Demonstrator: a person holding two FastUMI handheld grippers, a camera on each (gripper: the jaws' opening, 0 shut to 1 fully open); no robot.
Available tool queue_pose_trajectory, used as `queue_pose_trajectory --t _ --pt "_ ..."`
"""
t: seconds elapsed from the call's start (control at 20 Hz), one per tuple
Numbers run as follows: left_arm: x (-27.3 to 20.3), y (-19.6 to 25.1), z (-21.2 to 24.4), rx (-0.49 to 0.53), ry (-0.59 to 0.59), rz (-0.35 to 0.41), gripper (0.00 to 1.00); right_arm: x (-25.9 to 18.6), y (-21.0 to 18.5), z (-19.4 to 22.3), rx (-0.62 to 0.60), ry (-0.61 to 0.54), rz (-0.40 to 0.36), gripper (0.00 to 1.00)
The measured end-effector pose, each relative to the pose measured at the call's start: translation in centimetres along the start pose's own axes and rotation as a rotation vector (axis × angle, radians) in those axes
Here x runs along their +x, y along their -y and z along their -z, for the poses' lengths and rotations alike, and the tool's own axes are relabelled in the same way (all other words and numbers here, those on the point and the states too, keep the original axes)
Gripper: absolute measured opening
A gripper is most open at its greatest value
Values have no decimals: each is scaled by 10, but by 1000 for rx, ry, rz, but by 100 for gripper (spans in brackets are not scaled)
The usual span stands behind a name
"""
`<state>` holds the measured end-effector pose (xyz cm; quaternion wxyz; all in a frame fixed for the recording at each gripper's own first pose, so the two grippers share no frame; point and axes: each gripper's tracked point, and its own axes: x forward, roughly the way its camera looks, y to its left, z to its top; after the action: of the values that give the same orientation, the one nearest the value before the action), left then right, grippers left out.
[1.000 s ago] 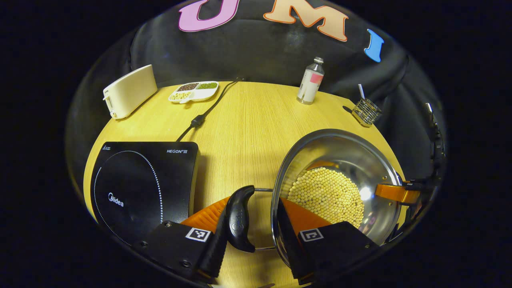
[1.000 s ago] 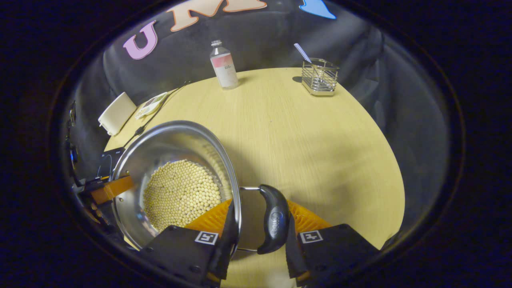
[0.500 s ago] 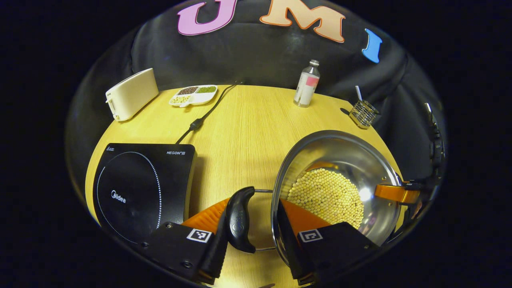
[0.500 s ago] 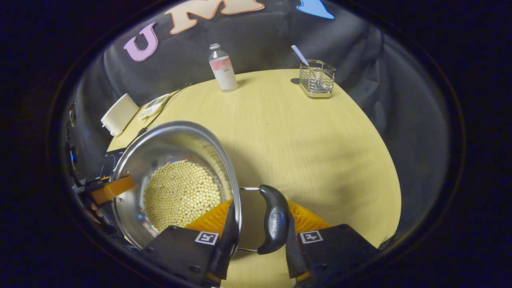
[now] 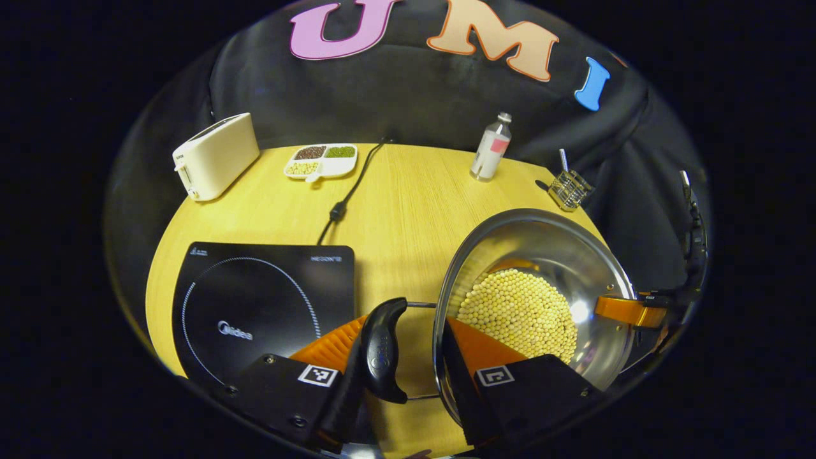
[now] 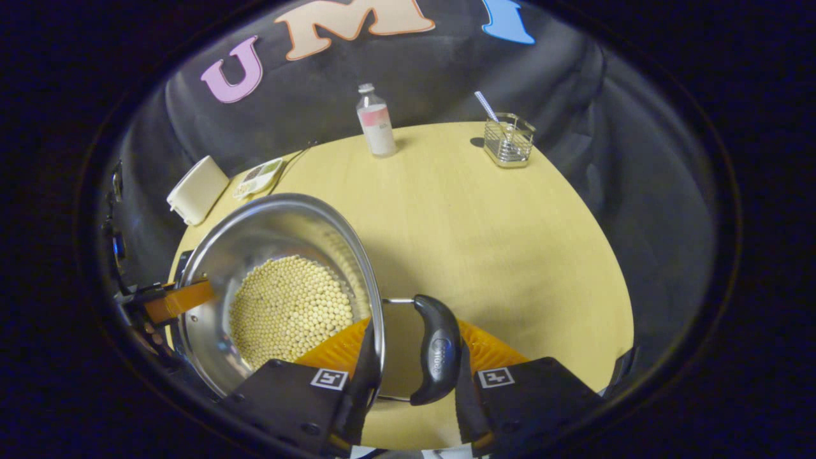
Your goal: First push the handle of the pot to place it horizontally, then grasp the pot with both hands and set it on the induction cooktop.
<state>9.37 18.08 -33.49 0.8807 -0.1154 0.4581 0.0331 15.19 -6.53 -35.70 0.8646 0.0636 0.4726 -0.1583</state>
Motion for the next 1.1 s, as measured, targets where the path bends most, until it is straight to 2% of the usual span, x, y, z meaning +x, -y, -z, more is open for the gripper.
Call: queue_pose_trajectory --t 0.05,0.1,0.15,0.2,0.25,0.3,0.55,0.6,0.65,0.7,0.75,0.8,0.85,0.9,1.0,1.05,1.1 --pt "-6 -12 -4 4 3 4 65 -5 -13 -1 -3 7 2 54" --pt "-11 -25 -7 3 7 5 66 -7 -28 -1 -3 14 1 59" --pt "-16 -39 -8 -2 5 4 66 -9 -43 0 1 18 -1 59" --pt "-21 -55 -8 -7 2 -1 66 -11 -57 4 0 19 -7 54" --pt "-26 -70 -8 -10 5 -7 65 -12 -72 7 -3 17 -14 54" --pt "-31 -84 -7 -8 5 -16 64 -11 -89 9 -5 15 -20 59" --pt "-51 -154 9 -59 -6 -55 64 -2 -159 24 -38 -15 -59 54" --pt "-55 -167 13 -72 -11 -63 66 -1 -172 29 -42 -21 -69 59" --pt "-57 -179 16 -79 -13 -70 65 1 -184 32 -45 -27 -76 54" --pt "-58 -190 18 -84 -12 -79 64 4 -194 35 -51 -33 -82 59" --pt "-60 -200 20 -85 -13 -88 64 6 -205 38 -53 -38 -88 59" --pt "-62 -208 20 -85 -8 -93 64 9 -213 40 -51 -42 -91 54" --pt "-63 -216 21 -89 -8 -99 64 10 -221 41 -48 -45 -96 59" --pt "-64 -223 21 -91 -4 -102 66 12 -229 41 -51 -45 -99 53" --pt "-62 -237 19 -94 -2 -108 66 16 -243 40 -53 -46 -102 53" --pt "-62 -243 18 -97 1 -110 66 18 -249 39 -53 -45 -104 59" --pt "-63 -248 17 -98 2 -112 64 21 -255 39 -50 -48 -106 59"
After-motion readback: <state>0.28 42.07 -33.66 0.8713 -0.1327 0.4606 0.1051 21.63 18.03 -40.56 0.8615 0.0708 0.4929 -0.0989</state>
